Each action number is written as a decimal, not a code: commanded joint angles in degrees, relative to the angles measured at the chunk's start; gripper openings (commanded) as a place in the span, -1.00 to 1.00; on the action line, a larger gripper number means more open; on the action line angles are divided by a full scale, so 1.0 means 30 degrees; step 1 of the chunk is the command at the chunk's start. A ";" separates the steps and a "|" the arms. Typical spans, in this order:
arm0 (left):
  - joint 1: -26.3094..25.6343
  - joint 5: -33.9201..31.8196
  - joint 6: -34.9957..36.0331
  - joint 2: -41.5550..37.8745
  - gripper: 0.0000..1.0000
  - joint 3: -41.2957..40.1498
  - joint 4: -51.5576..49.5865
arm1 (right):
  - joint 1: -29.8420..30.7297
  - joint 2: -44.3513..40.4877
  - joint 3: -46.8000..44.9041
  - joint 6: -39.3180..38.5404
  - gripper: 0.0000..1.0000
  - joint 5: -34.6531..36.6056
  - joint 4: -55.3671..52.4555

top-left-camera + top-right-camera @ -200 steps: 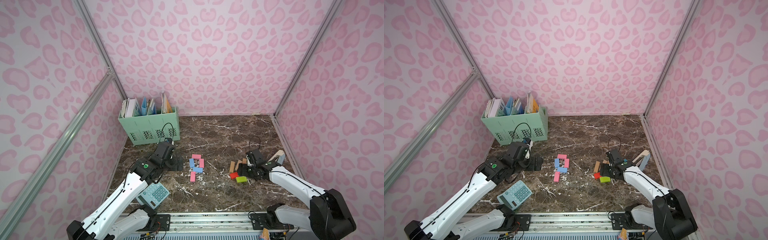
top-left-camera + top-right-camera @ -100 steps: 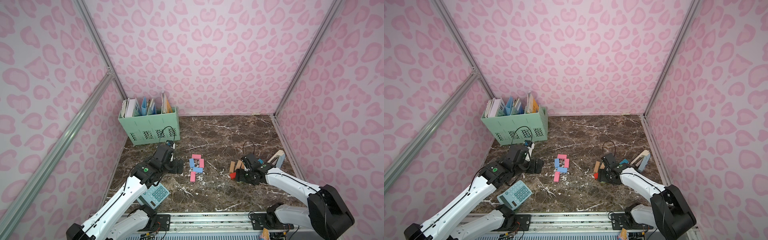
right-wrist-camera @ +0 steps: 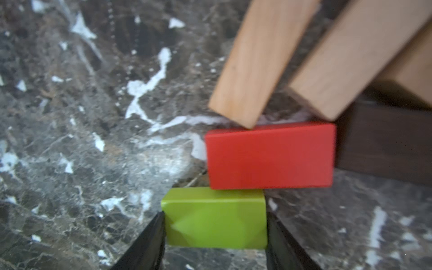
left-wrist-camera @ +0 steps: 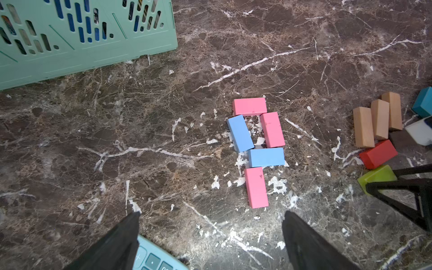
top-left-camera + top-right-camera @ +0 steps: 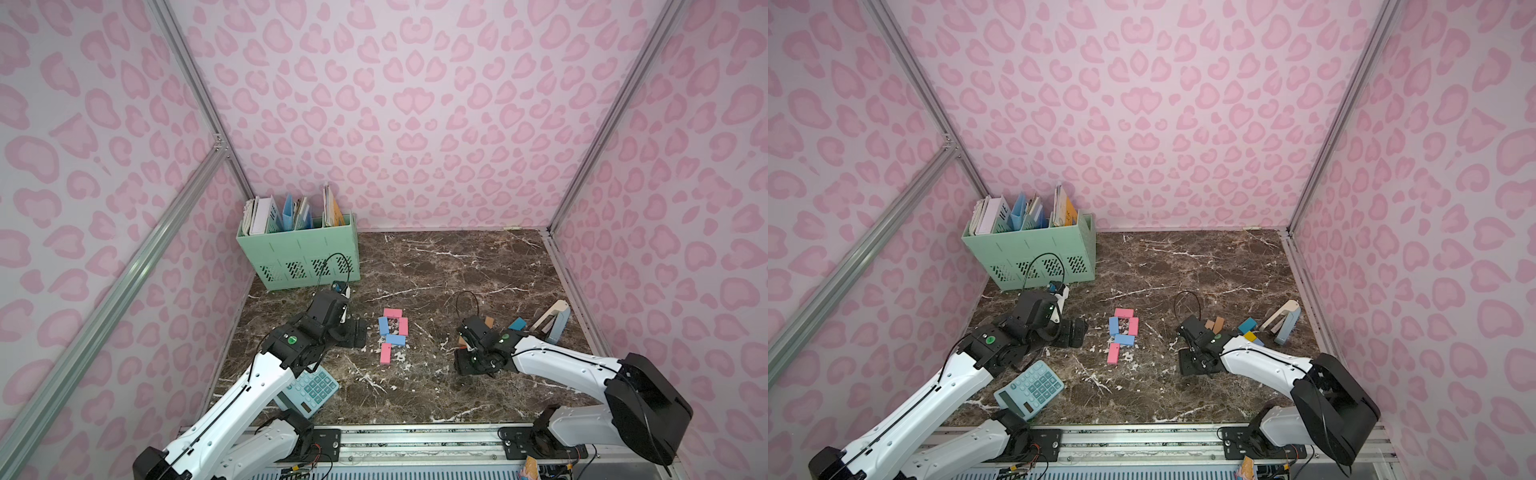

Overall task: Assemble the number 8 with building blocks
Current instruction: Move the building block to the center of the board, then assemble the building block at the center of the board.

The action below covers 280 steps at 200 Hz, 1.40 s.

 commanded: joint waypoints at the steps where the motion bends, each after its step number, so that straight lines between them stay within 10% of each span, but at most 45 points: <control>1: 0.0022 -0.0115 0.0098 0.0015 0.97 -0.0066 0.0278 | 0.1437 0.0900 0.0935 -0.0310 0.21 -0.0063 0.0369; 98: 0.0022 -0.0316 0.0040 -0.0083 0.97 -0.0102 0.0194 | 0.4086 0.5022 0.5719 -0.1741 0.85 0.0608 -0.0623; 193: 0.0022 -0.0487 -0.0077 -0.0355 0.97 -0.0184 0.0112 | 0.5263 0.5019 0.8523 1.2914 1.00 0.1213 -0.3495; 280: 0.0022 -0.0366 -0.0170 -0.0658 0.97 -0.0273 0.0087 | 0.5587 0.8513 1.1316 1.6382 0.90 0.1833 -0.7418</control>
